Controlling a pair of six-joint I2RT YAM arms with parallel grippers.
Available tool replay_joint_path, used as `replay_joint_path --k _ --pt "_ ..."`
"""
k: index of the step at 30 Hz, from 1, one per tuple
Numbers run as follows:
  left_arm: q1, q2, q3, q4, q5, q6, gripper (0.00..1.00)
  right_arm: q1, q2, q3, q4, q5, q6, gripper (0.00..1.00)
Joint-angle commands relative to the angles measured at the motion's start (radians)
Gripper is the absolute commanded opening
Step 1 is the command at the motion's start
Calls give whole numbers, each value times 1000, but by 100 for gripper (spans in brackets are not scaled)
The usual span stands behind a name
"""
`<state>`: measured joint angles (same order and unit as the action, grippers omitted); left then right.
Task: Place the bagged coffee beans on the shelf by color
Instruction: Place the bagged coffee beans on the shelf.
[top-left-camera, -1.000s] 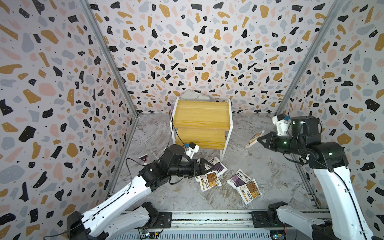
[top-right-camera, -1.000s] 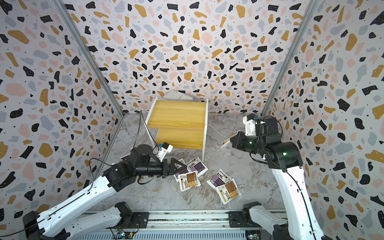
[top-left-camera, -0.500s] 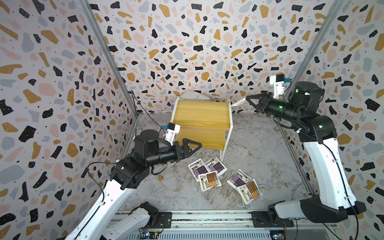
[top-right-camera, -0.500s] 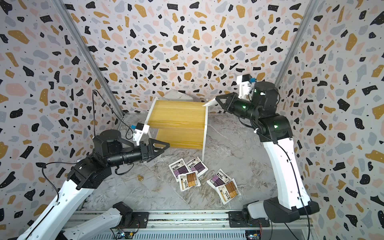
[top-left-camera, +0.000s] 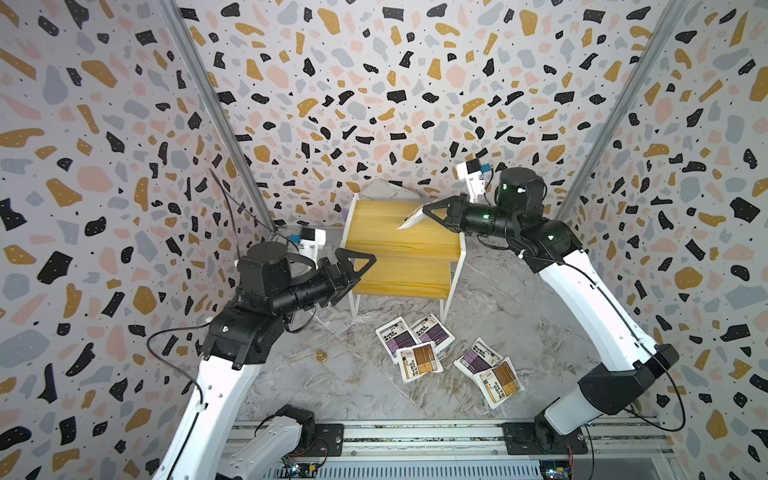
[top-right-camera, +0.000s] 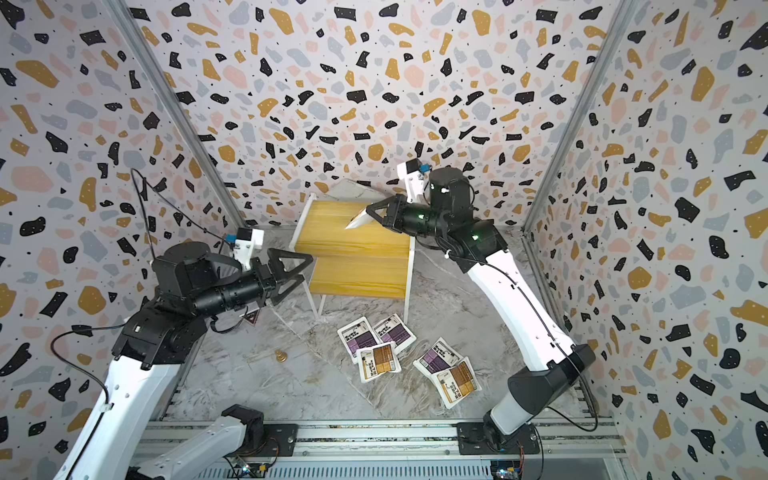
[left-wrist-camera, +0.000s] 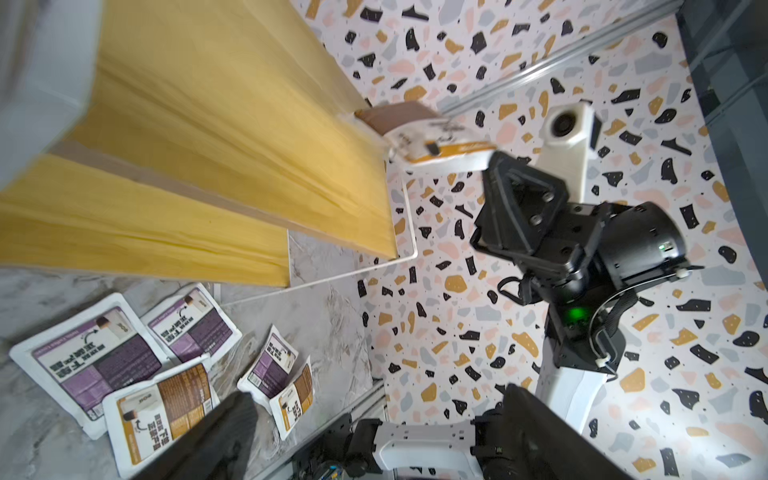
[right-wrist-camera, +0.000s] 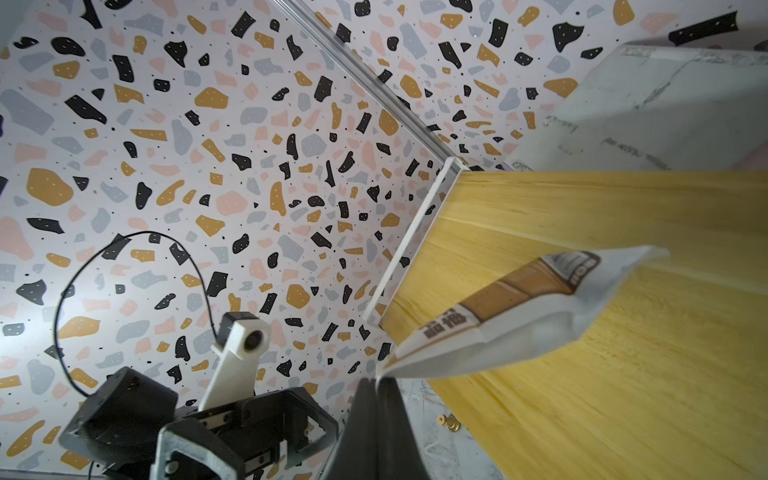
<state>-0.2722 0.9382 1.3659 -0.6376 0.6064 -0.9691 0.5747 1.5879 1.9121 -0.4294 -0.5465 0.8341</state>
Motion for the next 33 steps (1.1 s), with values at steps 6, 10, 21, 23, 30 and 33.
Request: replay_joint_path --k 6,10,21,23,30,33 --pt "66 28 52 -97 -55 51 97 28 -32 -127 139 0 30 0" --pt "86 40 32 -77 -47 49 97 47 -28 -167 168 -6 48 0" --pt "125 71 7 -60 -12 46 97 66 -26 -220 195 -19 72 27" --pt "132 75 7 -58 -7 46 97 70 -30 -222 168 -23 57 33" --pt "143 86 8 -41 5 44 97 70 -27 -109 -171 20 -112 45" --pt "143 90 -2 -20 17 30 97 70 -6 -32 -353 62 -194 47"
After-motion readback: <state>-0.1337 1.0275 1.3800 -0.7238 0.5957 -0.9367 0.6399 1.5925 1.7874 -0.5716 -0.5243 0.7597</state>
